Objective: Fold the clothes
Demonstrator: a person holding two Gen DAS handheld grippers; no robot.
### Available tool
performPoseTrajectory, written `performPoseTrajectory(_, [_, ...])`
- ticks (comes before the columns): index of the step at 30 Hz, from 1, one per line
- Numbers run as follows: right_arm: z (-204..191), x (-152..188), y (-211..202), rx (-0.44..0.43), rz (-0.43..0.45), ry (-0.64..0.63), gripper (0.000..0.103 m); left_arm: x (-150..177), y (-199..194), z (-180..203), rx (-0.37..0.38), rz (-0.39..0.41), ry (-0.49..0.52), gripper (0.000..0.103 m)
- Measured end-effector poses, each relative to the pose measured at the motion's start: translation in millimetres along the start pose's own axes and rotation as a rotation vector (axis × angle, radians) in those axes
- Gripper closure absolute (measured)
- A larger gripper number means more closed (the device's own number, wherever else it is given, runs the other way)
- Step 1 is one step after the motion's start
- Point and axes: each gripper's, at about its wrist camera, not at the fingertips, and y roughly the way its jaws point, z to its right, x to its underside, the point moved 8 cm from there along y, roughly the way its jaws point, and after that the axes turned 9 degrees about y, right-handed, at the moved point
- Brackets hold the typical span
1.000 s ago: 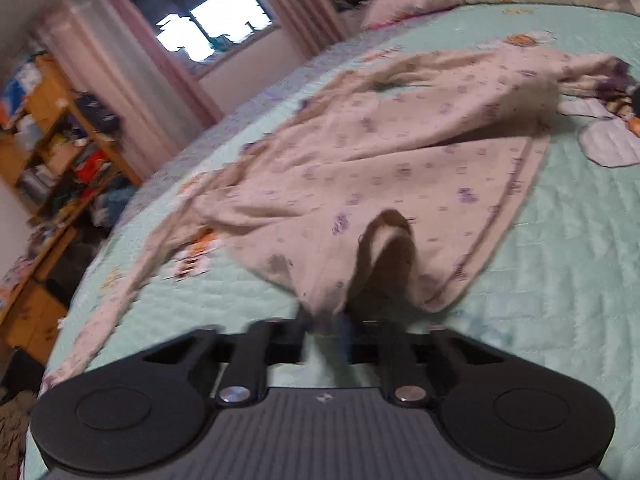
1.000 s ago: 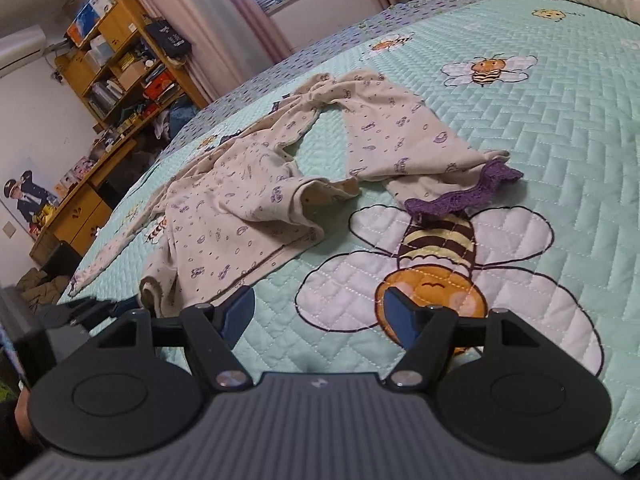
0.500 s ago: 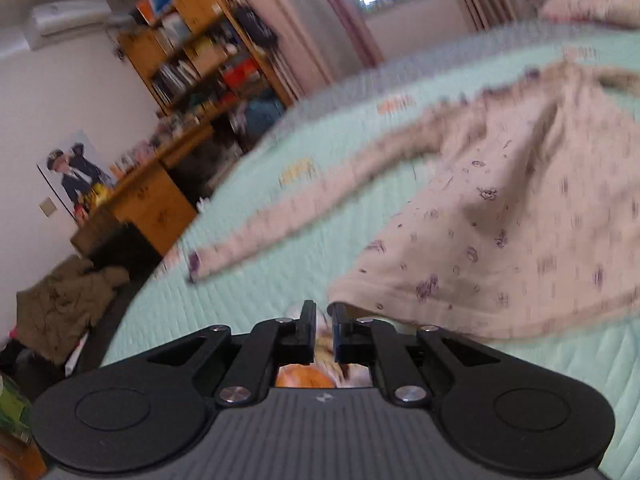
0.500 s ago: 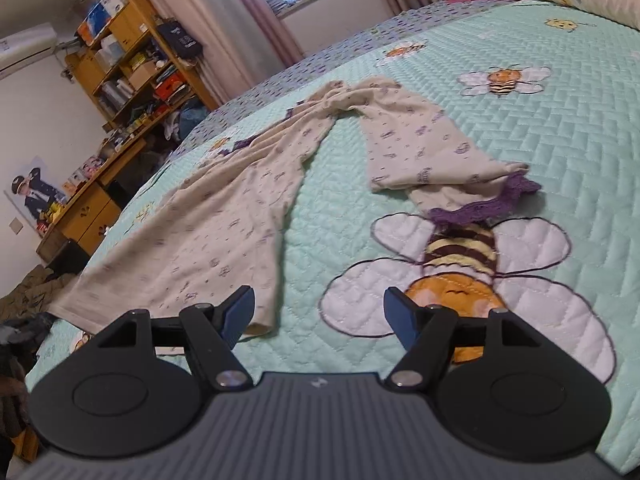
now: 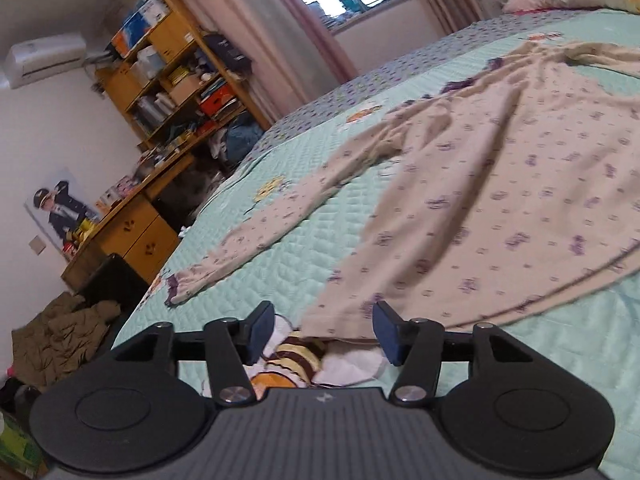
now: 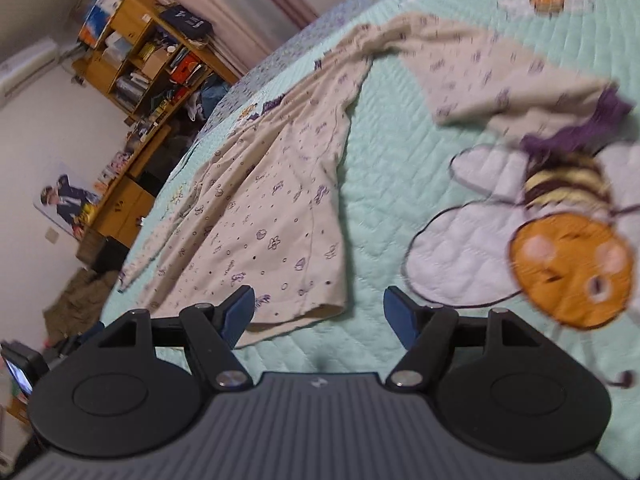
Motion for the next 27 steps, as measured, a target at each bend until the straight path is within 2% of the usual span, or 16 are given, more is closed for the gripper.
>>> performPoseTrajectory(2, [-2.5,0.4,8.8,-0.005,-0.009,0.013,0.032,0.5,8.0,-4.0,0.015,-0.013,-0.018,0.038])
performPoseTrajectory(3, [-3.7,0.6,13.1,-0.007,-0.013,0.02,0.041,-0.3,16.9,-6.6,0.019,-0.017,-0.017,0.037])
performPoseTrajectory(4, [-5.0,0.8,17.5,-0.01,-0.017,0.026,0.064,-0.8,23.1,-7.0,0.021,-0.021,-0.015,0.034])
performPoseTrajectory(6, [-4.2,2.0,26.8,0.031,-0.033,0.019,0.098,-2.0,30.1,-1.4,0.033,-0.028,0.002,0.033])
performPoseTrajectory(9, [-2.4,4.1,30.5,0.045,-0.04,0.02,0.098,-3.1,36.8,14.2,0.066,-0.04,0.054,0.036])
performPoseTrajectory(11, [-2.0,4.5,25.5,0.033,-0.038,0.023,0.099,-5.7,31.7,24.1,0.086,-0.038,0.078,0.059])
performPoseTrajectory(13, [-1.0,2.6,12.8,0.024,-0.022,0.032,0.099,-10.8,17.9,29.4,0.108,-0.027,0.078,0.069])
performPoseTrajectory(15, [-2.2,-1.8,-10.0,0.002,0.005,0.04,0.1,-15.8,4.0,34.6,0.129,-0.016,0.077,0.067])
performPoseTrajectory(18, [-7.7,-12.1,-65.2,-0.016,0.063,0.028,0.1,-20.2,-18.6,41.1,0.166,0.009,0.06,0.06])
performPoseTrajectory(20, [-3.4,-13.3,-95.1,-0.009,0.067,0.023,0.1,-19.9,-30.3,45.4,0.187,0.027,0.042,0.053])
performPoseTrajectory(24, [37.0,7.7,-89.1,0.103,-0.032,0.055,0.099,-22.3,-39.1,47.7,0.187,0.041,0.046,0.052])
performPoseTrajectory(26, [52.6,17.4,-78.1,0.168,-0.026,0.047,0.098,-24.0,-40.7,47.0,0.178,0.045,0.055,0.052])
performPoseTrajectory(27, [54.7,20.2,-76.4,0.171,-0.013,0.056,0.095,-24.8,-41.4,46.7,0.173,0.047,0.06,0.051])
